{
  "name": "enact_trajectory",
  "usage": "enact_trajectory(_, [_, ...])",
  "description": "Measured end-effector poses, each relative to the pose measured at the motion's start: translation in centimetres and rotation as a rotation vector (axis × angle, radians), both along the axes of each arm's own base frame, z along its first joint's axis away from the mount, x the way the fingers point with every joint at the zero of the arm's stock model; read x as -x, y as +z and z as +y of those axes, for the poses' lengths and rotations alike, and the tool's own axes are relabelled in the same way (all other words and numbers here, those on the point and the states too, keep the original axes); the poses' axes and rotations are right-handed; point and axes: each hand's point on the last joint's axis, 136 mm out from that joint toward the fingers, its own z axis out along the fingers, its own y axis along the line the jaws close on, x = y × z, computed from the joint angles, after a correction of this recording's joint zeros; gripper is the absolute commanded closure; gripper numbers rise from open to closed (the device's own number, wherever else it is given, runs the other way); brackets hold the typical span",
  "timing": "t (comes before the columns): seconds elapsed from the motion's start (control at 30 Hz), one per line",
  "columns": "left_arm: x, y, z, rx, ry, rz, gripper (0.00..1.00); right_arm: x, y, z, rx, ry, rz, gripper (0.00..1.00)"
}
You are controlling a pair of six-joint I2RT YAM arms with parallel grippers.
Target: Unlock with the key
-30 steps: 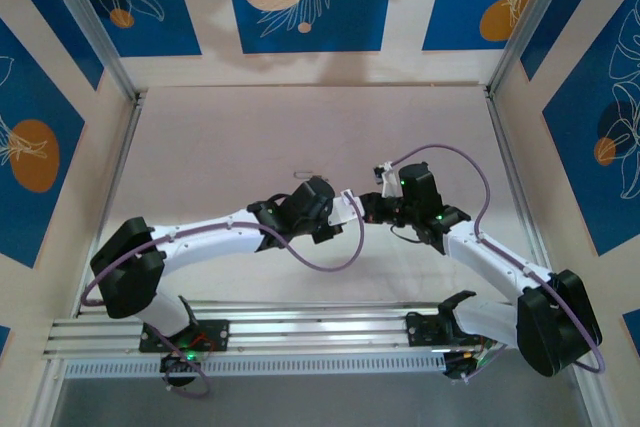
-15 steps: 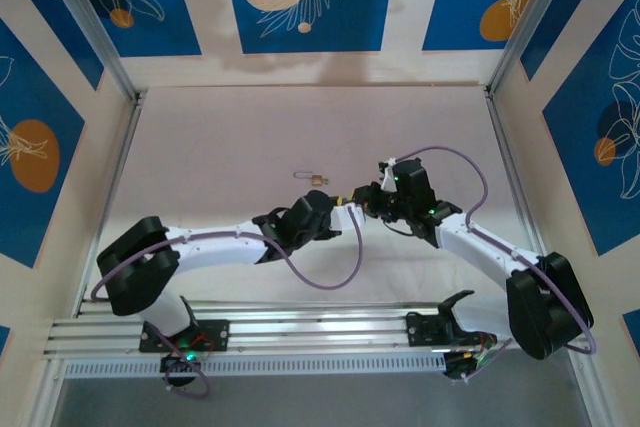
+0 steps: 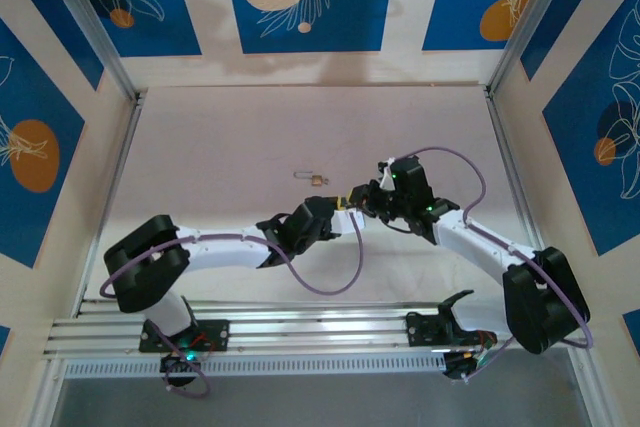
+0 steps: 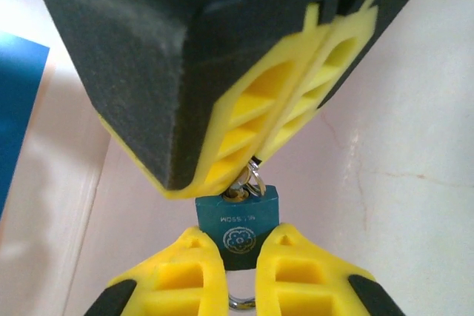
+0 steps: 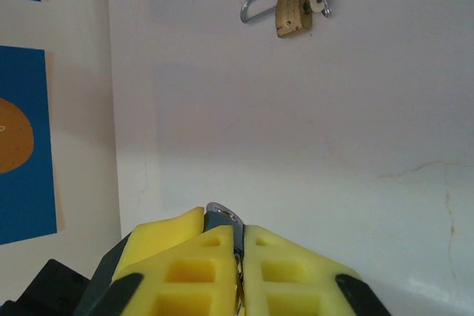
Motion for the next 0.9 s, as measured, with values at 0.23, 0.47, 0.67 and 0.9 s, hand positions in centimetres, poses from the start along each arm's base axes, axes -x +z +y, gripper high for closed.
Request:
enact_trajectory(0.23, [1.0,0.7,-1.5,0.07,-0.046,0.104,1.0,1.2,1.1,-1.3,0.003,0.043,-0.011,0.62])
enact_trajectory(0.47, [1.7,1.4,-2.7,0.125,-0.087,0.202,1.0,1.4,2.8,-2.7,-0.021,0.056,-0.064,0.53])
enact_trajectory(0.67, [2.2,1.3,-2.9,0.138,-0.11,0.295,1.0,1.6,2.8,-4.1,-0.006,0.066,-0.103,0.55])
enact_trajectory(0.9, [2.7,1.1,-2.8,0.133,-0.124,0.369,1.0,2.7,1.4,-4.0,-0.003,0.131,-0.103,0.64])
